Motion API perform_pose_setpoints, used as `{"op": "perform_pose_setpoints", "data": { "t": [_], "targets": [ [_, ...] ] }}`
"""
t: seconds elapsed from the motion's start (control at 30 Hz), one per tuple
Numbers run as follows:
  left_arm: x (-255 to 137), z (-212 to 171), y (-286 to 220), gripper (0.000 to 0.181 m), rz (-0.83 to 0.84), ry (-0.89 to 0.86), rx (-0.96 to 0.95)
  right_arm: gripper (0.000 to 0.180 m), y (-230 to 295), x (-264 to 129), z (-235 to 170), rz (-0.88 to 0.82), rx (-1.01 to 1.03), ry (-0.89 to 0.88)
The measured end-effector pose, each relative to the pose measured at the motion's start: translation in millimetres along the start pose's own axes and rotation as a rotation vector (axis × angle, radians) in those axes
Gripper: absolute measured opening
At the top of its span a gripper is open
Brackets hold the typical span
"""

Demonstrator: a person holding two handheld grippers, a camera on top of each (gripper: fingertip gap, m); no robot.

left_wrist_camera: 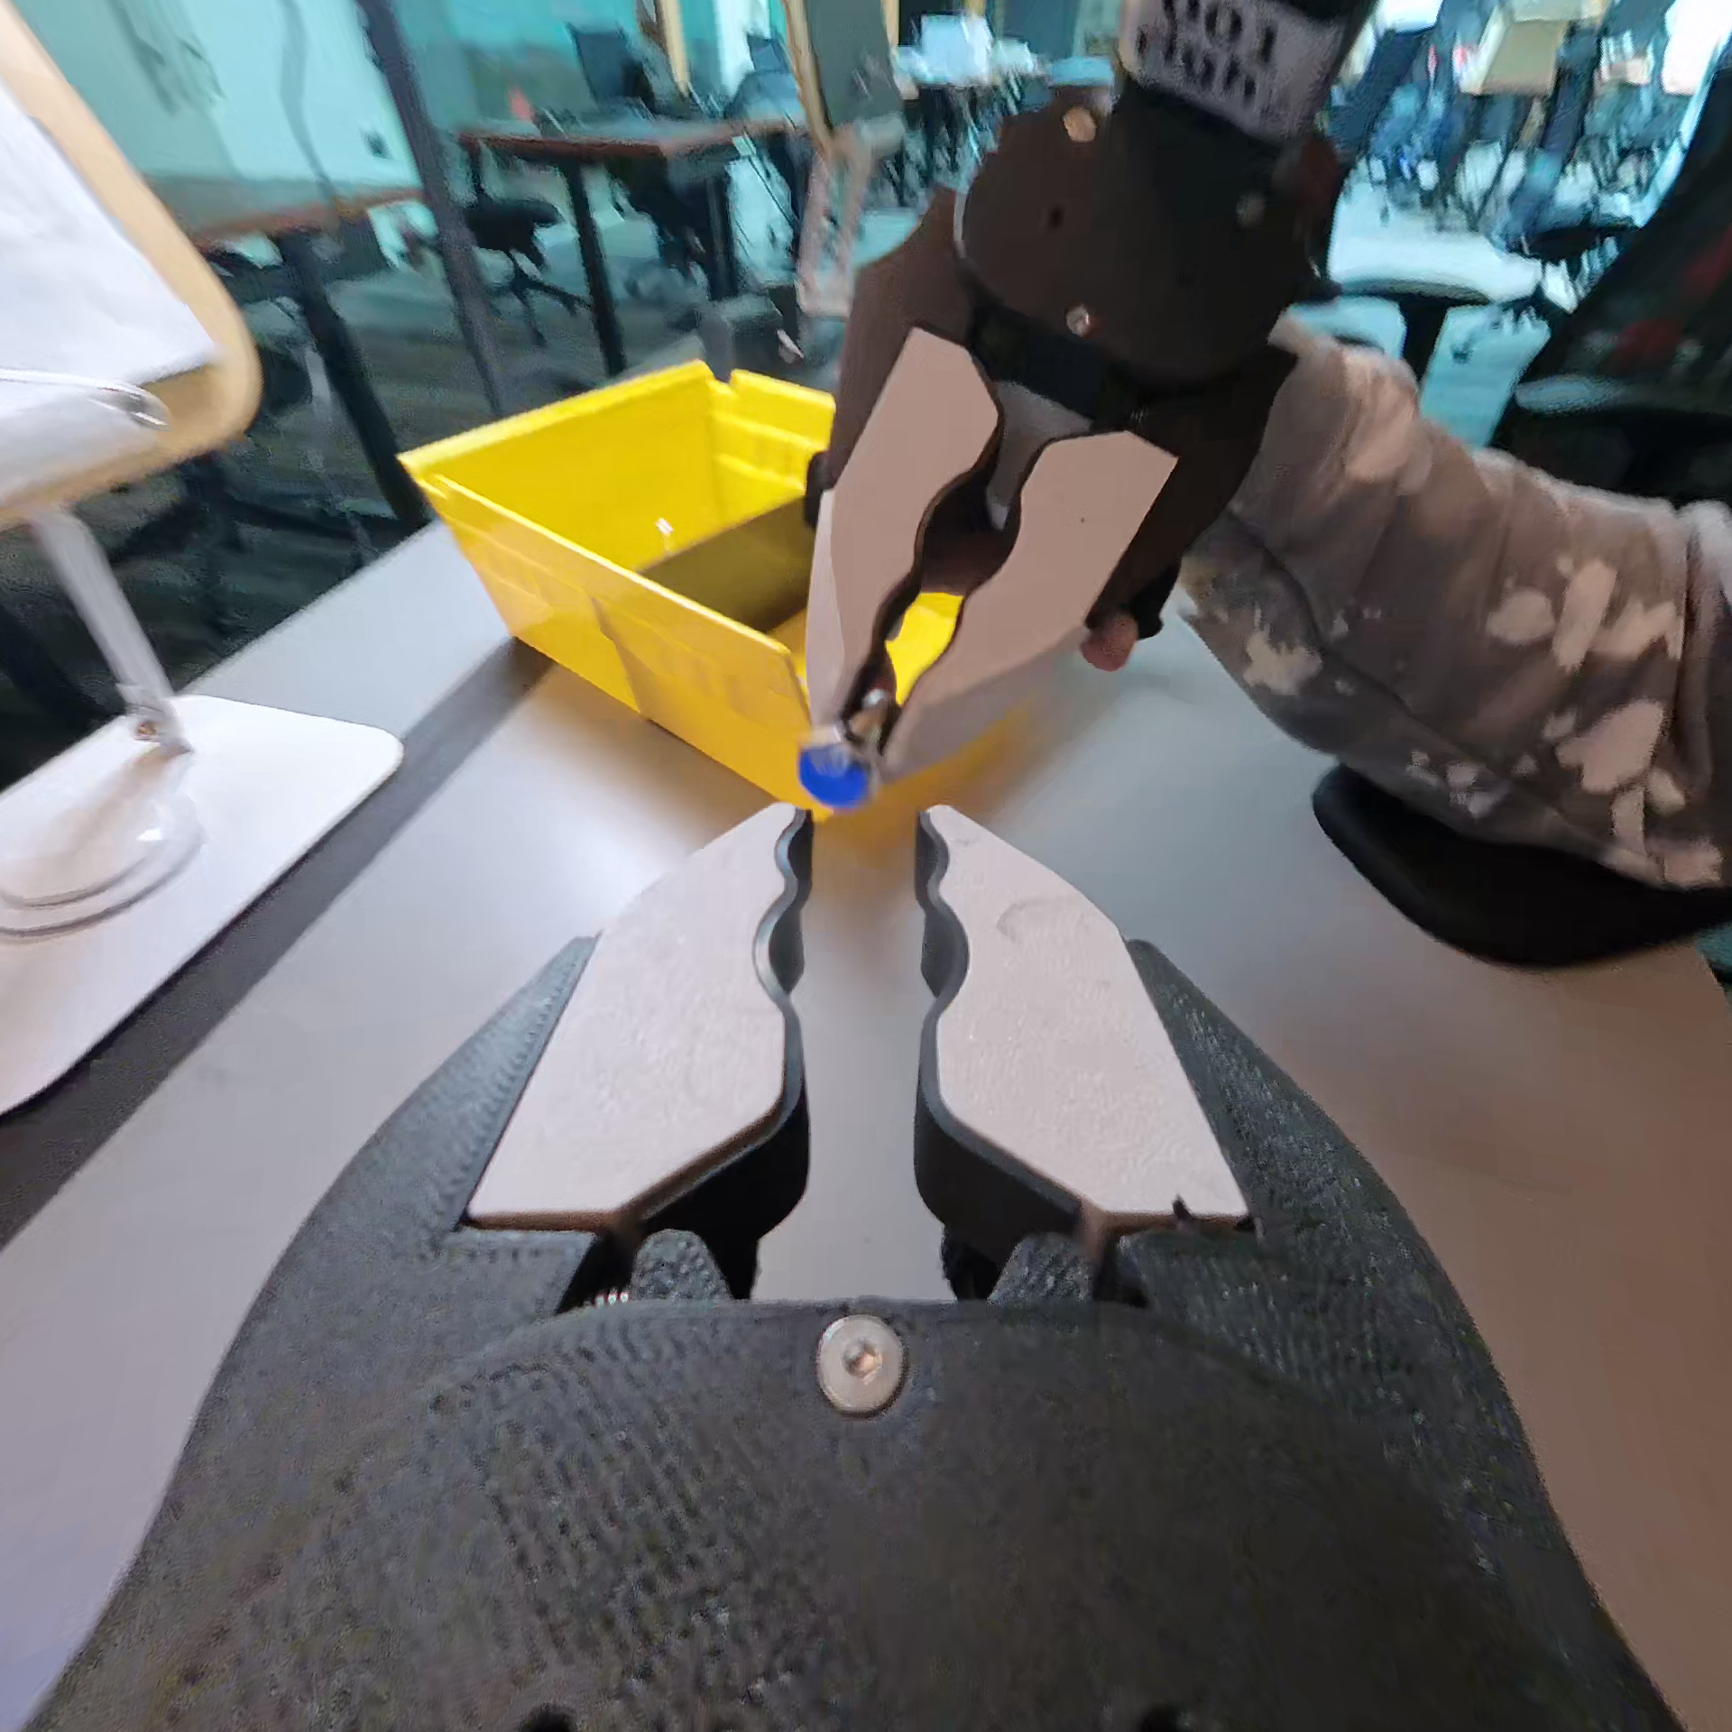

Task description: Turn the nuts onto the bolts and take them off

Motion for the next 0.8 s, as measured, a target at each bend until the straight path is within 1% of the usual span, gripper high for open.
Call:
{"op": "perform_pose_setpoints", "data": {
  "t": [0.1, 0.17, 0.2, 0.3, 0.37, 0.47, 0.57, 0.63, 0.7, 0.8],
  "targets": [
    [-21, 10, 15, 0.025, 0.116, -0.118, -0.042, 0.01, -51, -37, -11, -0.347, 0.135, -0.041],
    [-34, 13, 24, 0.027, 0.186, -0.176, -0.058, 0.01, -97, -64, -31, -0.582, 0.279, -0.007],
    [-39, 14, 28, 0.027, 0.216, -0.199, -0.058, 0.01, -120, -74, -46, -0.665, 0.35, 0.058],
    [-50, 16, 34, 0.027, 0.27, -0.249, -0.055, 0.01, -178, -87, -105, -0.79, 0.507, 0.358],
    [-54, 18, 36, 0.027, 0.283, -0.264, -0.052, 0.01, -200, -83, -145, -0.777, 0.596, 0.529],
    [-58, 17, 38, 0.027, 0.301, -0.268, -0.049, 0.01, -218, -73, -182, -0.751, 0.676, 0.661],
    [-60, 13, 42, 0.027, 0.302, -0.266, -0.068, 0.01, -230, -75, -197, -0.797, 0.746, 0.712],
    [-60, 10, 46, 0.027, 0.3, -0.254, -0.085, 0.01, -232, -75, -208, -0.756, 0.839, 0.763],
    [-59, 7, 48, 0.027, 0.299, -0.245, -0.097, 0.01, -230, -75, -218, -0.727, 0.862, 0.858],
    [-57, 3, 50, 0.027, 0.294, -0.232, -0.111, 0.01, -220, -68, -224, -0.599, 0.885, 0.936]
  ]
}}
Point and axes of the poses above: each gripper's, where its closed fingertips meet, x out along the fingers, z out of its top, y = z × x across the jaws, the point moved 9 cm from there along -x, back along the fingers, and after that the axes turned 4 degrees about x, right-handed, at the moved point
